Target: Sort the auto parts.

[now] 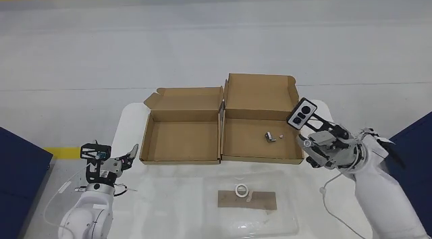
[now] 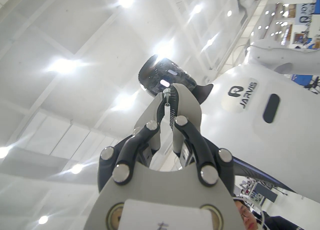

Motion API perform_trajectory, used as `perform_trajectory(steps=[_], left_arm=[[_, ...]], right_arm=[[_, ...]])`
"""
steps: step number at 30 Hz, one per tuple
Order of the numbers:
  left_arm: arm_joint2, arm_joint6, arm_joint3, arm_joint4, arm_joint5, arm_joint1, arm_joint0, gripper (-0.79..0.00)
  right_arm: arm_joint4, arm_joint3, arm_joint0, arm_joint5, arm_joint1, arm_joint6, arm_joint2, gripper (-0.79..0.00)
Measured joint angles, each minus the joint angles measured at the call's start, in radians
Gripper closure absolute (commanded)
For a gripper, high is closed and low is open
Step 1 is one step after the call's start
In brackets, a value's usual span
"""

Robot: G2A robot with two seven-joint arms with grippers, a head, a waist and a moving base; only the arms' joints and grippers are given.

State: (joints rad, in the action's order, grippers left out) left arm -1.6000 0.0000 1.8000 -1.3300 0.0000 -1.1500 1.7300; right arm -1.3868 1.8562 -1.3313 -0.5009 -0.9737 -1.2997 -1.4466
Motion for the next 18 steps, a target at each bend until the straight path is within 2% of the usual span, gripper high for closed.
perform_trajectory(steps=[7, 16, 18], left_arm=[[0.0, 0.0, 0.0, 0.0, 0.0, 0.0, 0.0, -0.785], [0.0, 0.0, 0.0, 0.0, 0.0, 0.0, 0.0, -0.785], [0.0, 0.0, 0.0, 0.0, 0.0, 0.0, 0.0, -0.785]], right_arm=[[0.231, -0.024, -0.123, 0.058, 0.044, -0.076, -0.074, 0.0], [0.232, -0.024, -0.126, 0.063, 0.046, -0.08, -0.075, 0.0], [0.274, -0.014, -0.111, 0.06, 0.049, -0.037, -0.088, 0.0]])
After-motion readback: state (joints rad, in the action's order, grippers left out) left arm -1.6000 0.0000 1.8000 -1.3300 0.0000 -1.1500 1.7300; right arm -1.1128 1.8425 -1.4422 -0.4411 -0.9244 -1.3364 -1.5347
